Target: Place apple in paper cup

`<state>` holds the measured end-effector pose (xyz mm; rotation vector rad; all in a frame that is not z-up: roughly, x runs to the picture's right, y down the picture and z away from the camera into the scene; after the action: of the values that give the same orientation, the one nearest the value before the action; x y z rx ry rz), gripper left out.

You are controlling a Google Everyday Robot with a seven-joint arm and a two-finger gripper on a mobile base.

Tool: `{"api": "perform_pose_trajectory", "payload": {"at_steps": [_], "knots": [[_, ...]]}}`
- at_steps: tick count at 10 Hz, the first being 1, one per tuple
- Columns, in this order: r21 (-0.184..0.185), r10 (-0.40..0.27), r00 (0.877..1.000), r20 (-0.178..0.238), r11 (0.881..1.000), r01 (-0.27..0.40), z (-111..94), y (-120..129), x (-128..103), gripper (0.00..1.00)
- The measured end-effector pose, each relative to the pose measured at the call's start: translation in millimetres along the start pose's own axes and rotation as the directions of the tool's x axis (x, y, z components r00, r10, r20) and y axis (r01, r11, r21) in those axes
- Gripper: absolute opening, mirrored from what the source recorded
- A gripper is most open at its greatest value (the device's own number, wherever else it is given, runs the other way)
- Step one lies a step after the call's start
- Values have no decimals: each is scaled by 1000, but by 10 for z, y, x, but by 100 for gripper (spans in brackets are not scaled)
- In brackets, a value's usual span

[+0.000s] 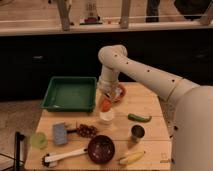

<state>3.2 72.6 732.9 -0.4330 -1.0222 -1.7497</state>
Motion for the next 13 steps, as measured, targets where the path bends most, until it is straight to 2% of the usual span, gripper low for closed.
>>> {"api": "perform_pose_trajectory", "payload": {"at_steps": [13], "knots": [[-9,-10,1000,3,1000,10,-28,0,40,80]]}}
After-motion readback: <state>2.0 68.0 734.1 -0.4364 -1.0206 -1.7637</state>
